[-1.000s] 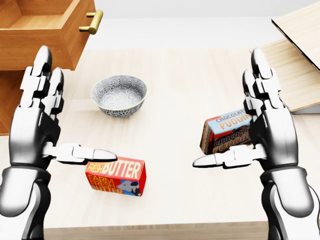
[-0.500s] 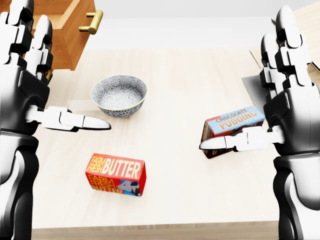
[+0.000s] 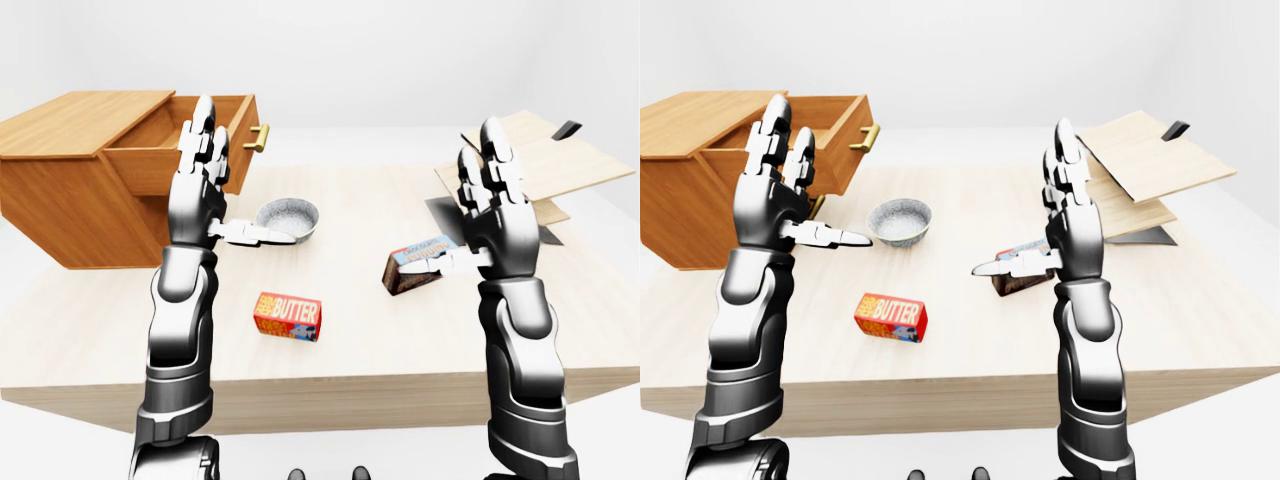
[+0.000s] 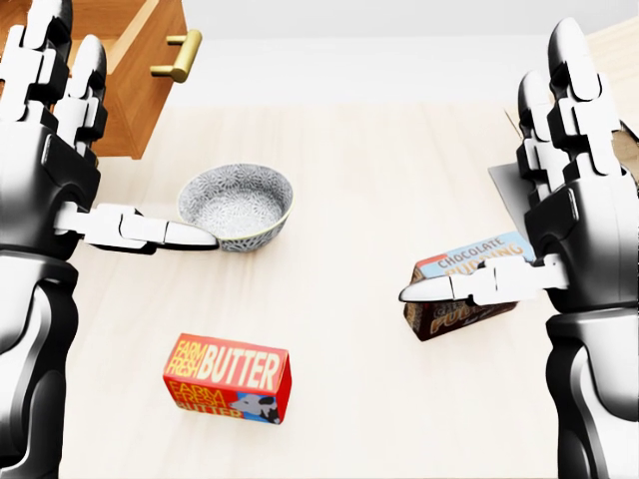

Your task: Close the top drawer of the cabinet.

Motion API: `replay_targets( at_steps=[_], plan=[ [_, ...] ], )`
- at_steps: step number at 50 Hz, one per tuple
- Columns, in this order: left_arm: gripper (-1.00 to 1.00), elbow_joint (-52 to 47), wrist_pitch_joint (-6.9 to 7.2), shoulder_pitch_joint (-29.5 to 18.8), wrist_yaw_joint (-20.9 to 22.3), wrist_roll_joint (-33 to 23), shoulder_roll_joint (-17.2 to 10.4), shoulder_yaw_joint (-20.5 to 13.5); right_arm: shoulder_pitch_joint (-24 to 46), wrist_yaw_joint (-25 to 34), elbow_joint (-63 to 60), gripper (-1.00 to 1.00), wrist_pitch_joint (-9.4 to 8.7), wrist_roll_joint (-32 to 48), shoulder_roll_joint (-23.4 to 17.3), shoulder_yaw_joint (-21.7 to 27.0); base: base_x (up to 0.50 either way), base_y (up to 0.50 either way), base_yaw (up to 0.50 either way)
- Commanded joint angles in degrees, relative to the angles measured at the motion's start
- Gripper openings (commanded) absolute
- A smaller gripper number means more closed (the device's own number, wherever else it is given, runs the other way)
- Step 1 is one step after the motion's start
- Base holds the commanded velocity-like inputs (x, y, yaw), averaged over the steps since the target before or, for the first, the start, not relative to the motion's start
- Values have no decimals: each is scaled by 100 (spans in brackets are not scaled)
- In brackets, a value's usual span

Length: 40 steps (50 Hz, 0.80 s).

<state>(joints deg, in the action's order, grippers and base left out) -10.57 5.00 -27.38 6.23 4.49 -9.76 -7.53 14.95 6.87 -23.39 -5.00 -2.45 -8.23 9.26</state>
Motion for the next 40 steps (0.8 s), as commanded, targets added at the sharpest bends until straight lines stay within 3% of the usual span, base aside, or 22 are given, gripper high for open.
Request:
replay_targets(
  at_steps=[1, 34, 40],
  plan=[
    [100, 203, 0, -39, -18, -15, -36, -14, -67, 77, 38, 100, 0, -57, 16, -22, 30, 0, 0],
    [100, 99, 0, 126, 74, -55, 16, 13, -295, 137, -191, 100, 0, 129, 137, -126, 30, 0, 0],
    [100, -10, 0, 254, 95, -52, 65, 48, -352, 123, -224, 100, 0, 150, 149, -108, 4, 0, 0]
  ],
)
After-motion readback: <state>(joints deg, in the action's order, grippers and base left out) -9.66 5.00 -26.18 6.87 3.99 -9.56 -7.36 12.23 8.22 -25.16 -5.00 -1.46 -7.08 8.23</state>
